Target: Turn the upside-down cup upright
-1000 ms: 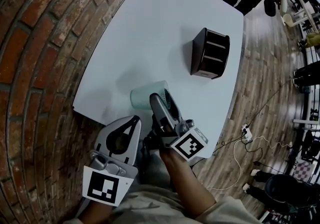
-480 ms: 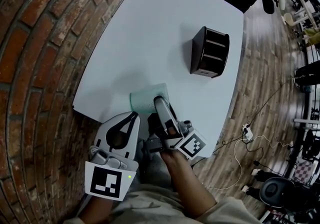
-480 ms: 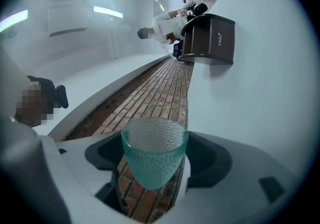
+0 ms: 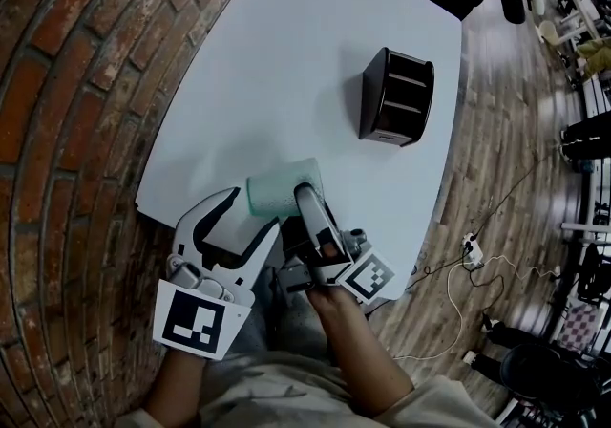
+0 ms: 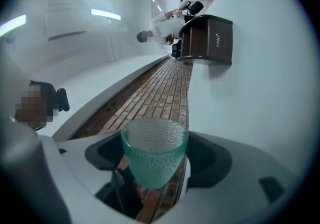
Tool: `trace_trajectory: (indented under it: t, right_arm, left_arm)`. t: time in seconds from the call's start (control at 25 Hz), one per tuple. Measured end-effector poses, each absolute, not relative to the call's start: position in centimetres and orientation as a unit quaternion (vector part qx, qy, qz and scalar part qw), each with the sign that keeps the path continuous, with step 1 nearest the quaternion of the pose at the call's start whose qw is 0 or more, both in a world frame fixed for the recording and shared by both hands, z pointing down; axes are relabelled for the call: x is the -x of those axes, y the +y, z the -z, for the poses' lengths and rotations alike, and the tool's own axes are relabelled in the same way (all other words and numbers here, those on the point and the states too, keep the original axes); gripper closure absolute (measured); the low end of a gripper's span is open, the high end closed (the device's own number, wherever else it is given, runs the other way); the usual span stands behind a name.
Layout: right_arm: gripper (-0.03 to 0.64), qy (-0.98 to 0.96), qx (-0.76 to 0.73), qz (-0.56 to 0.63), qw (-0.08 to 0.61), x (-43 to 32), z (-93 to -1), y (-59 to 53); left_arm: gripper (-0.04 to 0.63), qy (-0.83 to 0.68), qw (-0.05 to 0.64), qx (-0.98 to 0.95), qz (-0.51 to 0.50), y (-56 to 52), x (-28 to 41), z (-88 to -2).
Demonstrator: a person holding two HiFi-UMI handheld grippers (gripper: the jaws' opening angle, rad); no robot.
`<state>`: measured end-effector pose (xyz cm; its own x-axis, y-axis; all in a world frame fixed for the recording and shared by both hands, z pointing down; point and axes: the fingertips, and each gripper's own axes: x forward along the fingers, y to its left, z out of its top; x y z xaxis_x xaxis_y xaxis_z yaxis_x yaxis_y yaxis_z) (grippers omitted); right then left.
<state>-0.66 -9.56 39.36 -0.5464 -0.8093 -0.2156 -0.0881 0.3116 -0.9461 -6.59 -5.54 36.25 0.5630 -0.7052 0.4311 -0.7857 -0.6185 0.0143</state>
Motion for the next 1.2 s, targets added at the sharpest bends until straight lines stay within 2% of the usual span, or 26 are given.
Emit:
trace_trajectory:
  t: [0.12,0.24,0.6,1.2]
  right_arm:
    - [0.242,0.726,0.308,0.499,0.36,0.7,-39.4,-9.6]
    - [0.242,0.726,0.307,0.499,0.359,0.7,-39.3,-9.6]
    - [0.242,0.724,0.3,0.504,0.363,0.6,-39.2,-9.6]
    - [0.242,0.741,0.307,0.503,0.322,1.4,-40.0,-9.5]
  left_arm:
    - [0.316,-0.419,0.101,-0.883,-0.184,-6.2,6.2,-36.1]
    - [0.316,-0.421,0.114,-0.887,-0.153,-6.7,6.1,-35.5]
    - [0.298,-0.374,0.11,-0.907,-0.158,-7.1,5.2,-36.2]
    - [0.287,-0.332,0.074,-0.914,-0.221,-6.5,5.2,-38.4]
